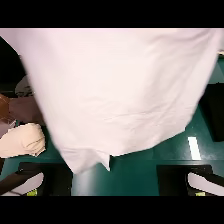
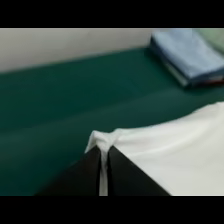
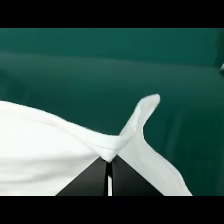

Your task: Fold the shirts.

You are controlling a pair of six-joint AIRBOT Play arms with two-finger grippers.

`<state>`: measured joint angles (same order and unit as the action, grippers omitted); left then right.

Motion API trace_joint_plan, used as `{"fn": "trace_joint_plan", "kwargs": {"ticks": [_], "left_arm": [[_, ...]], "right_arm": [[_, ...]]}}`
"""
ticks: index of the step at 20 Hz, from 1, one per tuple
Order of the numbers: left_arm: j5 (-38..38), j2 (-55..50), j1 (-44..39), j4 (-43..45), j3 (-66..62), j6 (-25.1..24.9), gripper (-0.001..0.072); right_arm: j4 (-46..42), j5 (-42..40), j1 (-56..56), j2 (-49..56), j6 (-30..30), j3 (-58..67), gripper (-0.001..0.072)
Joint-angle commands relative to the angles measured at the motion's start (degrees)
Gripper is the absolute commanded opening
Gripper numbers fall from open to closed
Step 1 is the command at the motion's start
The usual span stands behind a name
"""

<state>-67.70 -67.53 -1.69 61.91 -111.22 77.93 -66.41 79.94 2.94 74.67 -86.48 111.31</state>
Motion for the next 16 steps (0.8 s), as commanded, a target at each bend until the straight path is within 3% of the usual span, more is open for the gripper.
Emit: {"fn": "trace_joint_plan", "kwargs": {"ticks": [1,6,7,8,9,10,14,15,16], "left_arm": [[-4.79,-15.52,-0.04,-0.11,3.76,0.07,0.0030],[-3.41,-31.04,-0.02,0.42,3.78,0.59,0.0033],[-2.97,-31.78,-0.02,0.83,3.78,1.22,0.0173],[-2.49,-31.93,-0.02,1.55,3.78,1.62,0.0495],[-2.47,-31.82,-0.02,2.29,3.54,2.19,0.0585],[-3.54,-31.71,0.24,2.40,2.99,2.89,0.0587],[-14.05,-28.41,3.54,2.67,3.56,5.42,0.0581],[-16.41,-26.84,4.02,3.23,5.09,5.81,0.0472],[-17.16,-24.52,4.24,5.09,8.02,5.79,0.0467]], "right_arm": [[0.20,-0.02,1.77,11.30,-0.57,-6.27,0.0013],[0.90,-6.01,3.85,24.11,-0.46,-6.58,0.0014],[0.94,-7.13,3.85,25.07,-0.46,-6.58,0.0015],[0.96,-7.91,3.80,25.55,-0.46,-6.58,0.0053],[0.96,-8.07,3.23,25.57,-0.46,-6.58,0.0270],[1.44,-7.61,2.58,25.35,-0.44,-6.45,0.0390],[10.80,4.37,-1.99,22.47,6.97,-5.84,0.0389],[12.09,5.99,-3.04,20.04,8.44,-8.63,0.0389],[12.76,6.58,-3.91,17.16,9.05,-12.26,0.0389]]}}
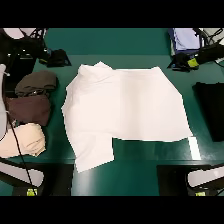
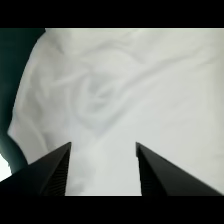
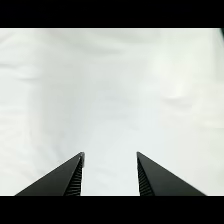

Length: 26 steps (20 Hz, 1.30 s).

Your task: Fold the shirts.

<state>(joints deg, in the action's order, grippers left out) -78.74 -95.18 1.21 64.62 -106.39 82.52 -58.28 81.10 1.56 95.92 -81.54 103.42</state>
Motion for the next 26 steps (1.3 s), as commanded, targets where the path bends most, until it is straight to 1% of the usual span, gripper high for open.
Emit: {"fn": "trace_joint_plan", "kwargs": {"ticks": [1,3,6,8,9,11,14,17,19,21,22,24,25,26], "left_arm": [[-5.60,6.01,1.33,4.07,7.32,1.20,0.0467],[-1.97,13.44,1.33,5.53,19.17,1.25,0.0467],[4.24,26.38,1.33,5.49,41.66,1.79,0.0468],[4.85,33.79,1.33,5.51,54.60,3.08,0.0468],[4.81,36.79,1.33,5.49,59.67,3.10,0.0468],[4.98,41.75,1.33,5.42,67.89,4.83,0.0468],[8.59,45.13,1.31,5.09,75.01,7.21,0.0468],[12.37,45.31,1.31,1.66,78.71,7.45,0.0468],[15.17,45.31,1.27,-1.66,80.94,6.43,0.0467],[17.84,45.29,1.27,-6.47,82.95,3.82,0.0467],[18.58,45.29,1.27,-8.90,83.73,2.51,0.0467],[19.37,45.29,1.27,-11.08,84.70,1.05,0.0466],[19.28,45.29,1.27,-11.06,84.78,1.07,0.0423],[19.37,45.31,1.27,-11.08,84.76,1.05,0.0247]], "right_arm": [[4.76,5.40,-3.48,-7.45,4.24,-8.70,0.0388],[4.74,4.37,-4.85,-14.53,4.72,-17.90,0.0388],[4.76,2.49,-6.29,-24.20,4.72,-29.81,0.0388],[4.74,1.29,-6.34,-29.20,4.72,-35.28,0.0388],[4.74,0.39,-6.34,-31.50,4.72,-37.55,0.0388],[4.76,-0.57,-6.29,-34.86,4.72,-40.54,0.0388],[4.74,-1.03,-6.29,-38.16,4.70,-43.19,0.0388],[4.76,-0.94,-6.29,-39.30,4.70,-43.15,0.0389],[4.76,-0.96,-6.29,-39.36,4.68,-43.15,0.0388],[4.76,-1.01,-6.29,-39.36,4.68,-43.15,0.0388],[4.76,-1.01,-6.29,-39.36,4.68,-43.15,0.0388],[4.74,-1.01,-6.29,-39.36,4.68,-43.15,0.0388],[4.61,-1.01,-6.36,-39.36,4.68,-43.15,0.0389],[4.50,-0.81,-6.67,-39.36,4.68,-43.15,0.0388]]}}
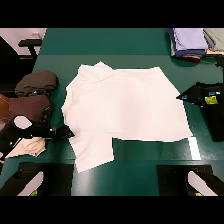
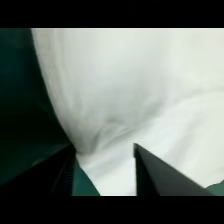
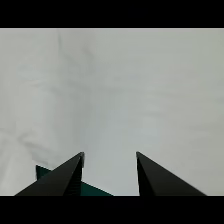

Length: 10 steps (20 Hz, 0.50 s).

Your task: Fold the shirts.

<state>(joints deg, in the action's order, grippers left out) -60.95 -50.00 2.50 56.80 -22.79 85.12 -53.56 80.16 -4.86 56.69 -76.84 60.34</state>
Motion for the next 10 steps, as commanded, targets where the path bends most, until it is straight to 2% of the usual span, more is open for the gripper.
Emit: {"fn": "trace_joint_plan", "kwargs": {"ticks": [1,2,6,7,8,10], "left_arm": [[1.70,0.17,-0.02,-3.26,0.98,-1.53,0.0133],[1.73,0.17,-0.02,-3.26,0.33,-1.57,0.0026],[-0.85,0.39,-0.02,-3.04,-6.67,-3.34,0.0029],[-1.31,0.39,-0.02,-3.17,-8.35,-3.93,0.0030],[-1.44,0.39,-0.02,-3.21,-9.57,-4.17,0.0030],[-0.96,0.39,-0.02,-3.23,-10.97,-4.20,0.0030]], "right_arm": [[-0.39,0.96,-1.09,-0.13,-0.02,-0.07,0.0389],[-1.49,2.23,-2.58,-0.13,-0.02,-0.09,0.0389],[-19.87,6.69,-11.54,-0.61,-2.71,-2.03,0.0391],[-22.08,5.57,-14.95,-1.14,-3.06,-4.96,0.0480],[-21.97,5.03,-18.40,-0.96,-3.06,-8.17,0.0621],[-19.87,4.74,-24.55,1.09,-3.08,-15.43,0.0622]]}}
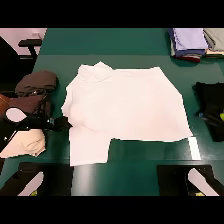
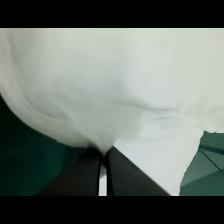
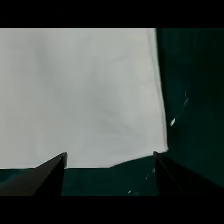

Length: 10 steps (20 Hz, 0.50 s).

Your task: Fold the shirts.

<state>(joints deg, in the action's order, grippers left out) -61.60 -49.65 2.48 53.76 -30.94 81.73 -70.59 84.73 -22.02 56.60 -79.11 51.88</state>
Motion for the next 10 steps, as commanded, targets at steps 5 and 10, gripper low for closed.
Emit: {"fn": "trace_joint_plan", "kwargs": {"ticks": [5,10], "left_arm": [[0.52,0.00,0.00,-0.20,-2.86,-0.79,0.0030],[0.96,0.00,0.00,-0.26,-2.86,-0.74,0.0030]], "right_arm": [[3.69,-6.64,-9.62,8.85,-0.72,-17.73,0.0550],[6.73,-13.07,-0.37,13.79,-0.72,-15.96,0.0380]]}}
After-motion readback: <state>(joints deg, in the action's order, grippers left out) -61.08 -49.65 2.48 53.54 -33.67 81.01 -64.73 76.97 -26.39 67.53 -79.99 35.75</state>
